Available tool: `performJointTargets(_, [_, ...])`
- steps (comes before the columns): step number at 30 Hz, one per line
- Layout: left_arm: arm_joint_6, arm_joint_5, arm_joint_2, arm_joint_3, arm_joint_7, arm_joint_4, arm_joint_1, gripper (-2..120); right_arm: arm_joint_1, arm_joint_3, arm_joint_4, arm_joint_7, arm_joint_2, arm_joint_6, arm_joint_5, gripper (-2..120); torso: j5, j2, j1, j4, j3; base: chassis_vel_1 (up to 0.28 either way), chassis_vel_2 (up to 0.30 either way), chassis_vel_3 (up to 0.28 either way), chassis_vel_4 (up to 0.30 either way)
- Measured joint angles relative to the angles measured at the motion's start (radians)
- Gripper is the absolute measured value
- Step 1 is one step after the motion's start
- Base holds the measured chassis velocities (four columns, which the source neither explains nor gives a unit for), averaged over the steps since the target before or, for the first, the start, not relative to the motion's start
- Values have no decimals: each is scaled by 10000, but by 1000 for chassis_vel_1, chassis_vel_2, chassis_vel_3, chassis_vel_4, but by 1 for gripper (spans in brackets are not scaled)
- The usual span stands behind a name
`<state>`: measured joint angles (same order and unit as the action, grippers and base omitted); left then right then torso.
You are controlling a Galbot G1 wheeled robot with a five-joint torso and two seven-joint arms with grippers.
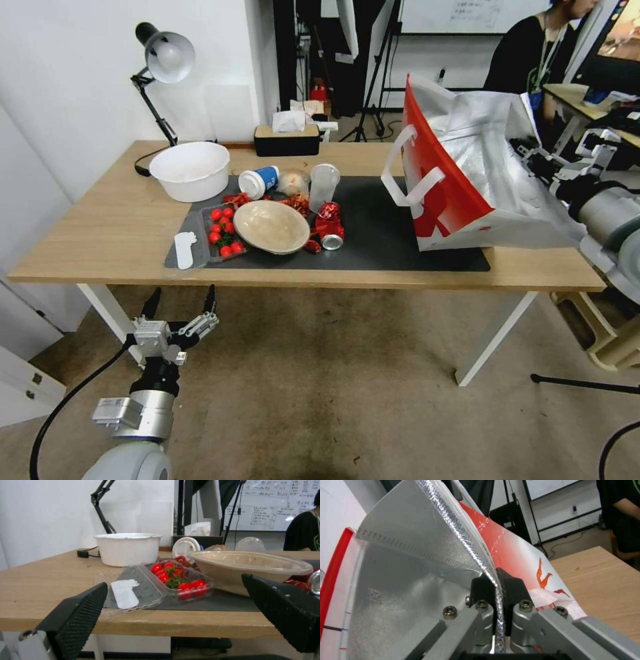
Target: Pick up the food delivery bag from the floor and place it on the table.
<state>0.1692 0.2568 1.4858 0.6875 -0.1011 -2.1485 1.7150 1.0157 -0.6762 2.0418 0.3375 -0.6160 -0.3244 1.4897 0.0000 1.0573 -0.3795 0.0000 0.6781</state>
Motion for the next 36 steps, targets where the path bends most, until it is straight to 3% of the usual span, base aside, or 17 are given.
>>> performJointTargets(7, [0, 0, -12, 0, -19, 4, -6, 100, -4, -27, -27, -66, -1, -21, -1, 12, 0, 0, 0, 0, 0, 0, 0, 0, 0])
performJointTargets(9, [1, 0, -21, 0, -30, 6, -7, 100, -22, -38, -55, -99, 10, -23, -11, 24, 0, 0, 0, 0, 0, 0, 0, 0, 0])
performJointTargets(18, [43, 0, -30, -6, -88, 23, -7, 100, -110, -93, -114, -136, 62, 19, -127, 55, 0, 0, 0, 0, 0, 0, 0, 0, 0])
performJointTargets(20, [43, 0, -30, -6, -88, 23, -7, 100, -110, -95, -115, -138, 62, 20, -128, 55, 0, 0, 0, 0, 0, 0, 0, 0, 0])
performJointTargets(21, [44, 0, -31, -7, -93, 23, -7, 100, -112, -99, -117, -141, 64, 23, -134, 65, 0, 0, 0, 0, 0, 0, 0, 0, 0])
performJointTargets(24, [45, 0, -30, -7, -94, 23, -7, 100, -114, -103, -120, -142, 65, 25, -139, 65, 0, 0, 0, 0, 0, 0, 0, 0, 0])
performJointTargets(25, [47, 0, -31, -8, -99, 23, -7, 100, -116, -107, -122, -145, 68, 29, -149, 80, 0, 0, 0, 0, 0, 0, 0, 0, 0])
performJointTargets(27, [47, 0, -31, -8, -99, 23, -7, 100, -116, -108, -123, -146, 69, 29, -152, 82, 0, 0, 0, 0, 0, 0, 0, 0, 0])
performJointTargets(29, [50, 0, -32, -10, -110, 23, -6, 100, -117, -122, -136, -243, 83, 118, -264, 96, 1, 0, 0, -1, 0, 0, 0, 0, 0])
performJointTargets(36, [55, 0, -30, -20, -145, 30, -16, 100, -78, -200, -96, -969, 161, 777, -687, 100, 0, 0, 0, 0, 0, 0, 0, 0, 0])
